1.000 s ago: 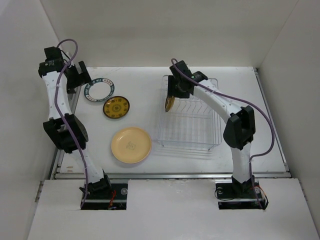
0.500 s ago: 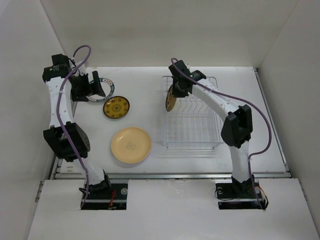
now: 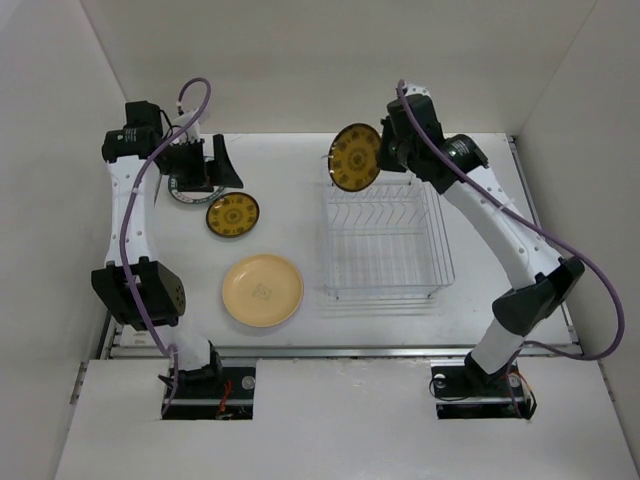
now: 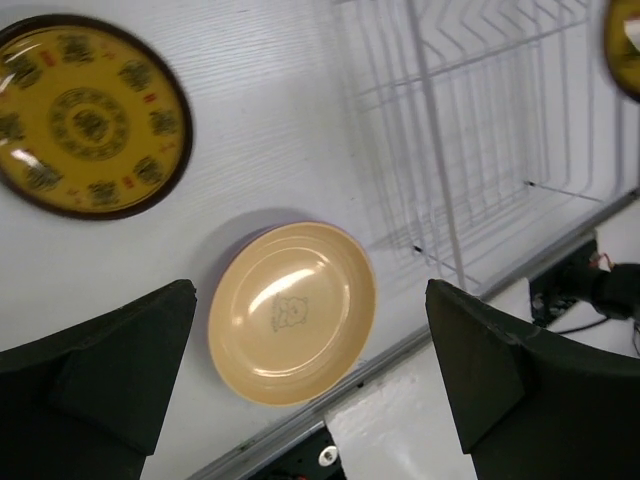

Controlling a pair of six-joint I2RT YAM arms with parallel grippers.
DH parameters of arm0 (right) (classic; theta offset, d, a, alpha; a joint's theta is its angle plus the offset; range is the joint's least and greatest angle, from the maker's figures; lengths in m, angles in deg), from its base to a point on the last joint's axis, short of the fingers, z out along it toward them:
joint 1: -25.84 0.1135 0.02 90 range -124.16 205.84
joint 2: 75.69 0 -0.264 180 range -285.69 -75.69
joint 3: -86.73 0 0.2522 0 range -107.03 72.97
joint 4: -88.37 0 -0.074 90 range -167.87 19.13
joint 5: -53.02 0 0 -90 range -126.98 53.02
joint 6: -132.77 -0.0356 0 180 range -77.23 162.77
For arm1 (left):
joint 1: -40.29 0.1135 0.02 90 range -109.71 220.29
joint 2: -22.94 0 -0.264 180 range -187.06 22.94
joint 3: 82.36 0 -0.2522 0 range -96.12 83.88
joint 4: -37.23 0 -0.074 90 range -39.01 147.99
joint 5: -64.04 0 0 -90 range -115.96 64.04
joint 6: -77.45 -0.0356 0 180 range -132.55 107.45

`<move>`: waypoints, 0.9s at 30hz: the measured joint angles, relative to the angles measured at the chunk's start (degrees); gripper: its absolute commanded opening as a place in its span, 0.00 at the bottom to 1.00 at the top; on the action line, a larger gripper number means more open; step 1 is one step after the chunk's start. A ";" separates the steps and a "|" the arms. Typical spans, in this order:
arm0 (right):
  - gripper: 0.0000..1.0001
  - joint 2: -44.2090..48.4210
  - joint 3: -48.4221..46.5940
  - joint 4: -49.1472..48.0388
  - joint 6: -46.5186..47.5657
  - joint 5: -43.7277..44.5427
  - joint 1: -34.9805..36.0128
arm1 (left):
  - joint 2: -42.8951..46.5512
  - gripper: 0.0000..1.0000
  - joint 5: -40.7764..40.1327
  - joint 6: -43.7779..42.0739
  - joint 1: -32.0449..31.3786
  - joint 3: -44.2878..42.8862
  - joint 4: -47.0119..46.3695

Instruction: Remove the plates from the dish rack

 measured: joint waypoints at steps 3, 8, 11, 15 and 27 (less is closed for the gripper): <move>0.00 -0.11 5.07 -3.93 0.59 -6.08 -0.09 | -0.04 1.00 5.88 -0.39 -2.19 0.00 -0.39; 0.00 -3.56 11.08 -13.27 0.59 -21.62 0.07 | -0.63 0.86 14.16 -0.76 -7.19 1.11 -3.43; 0.00 -6.23 12.74 -19.98 -0.61 -30.21 0.11 | -3.34 0.72 15.96 -0.44 -9.03 1.18 -4.79; 0.00 -7.85 15.10 -26.51 -2.64 -37.59 0.11 | -9.11 0.61 13.90 0.96 -9.29 1.16 -6.58; 0.00 -10.71 19.45 -37.62 -6.88 -47.71 -0.33 | -12.96 0.12 19.06 1.64 -8.74 0.79 -5.81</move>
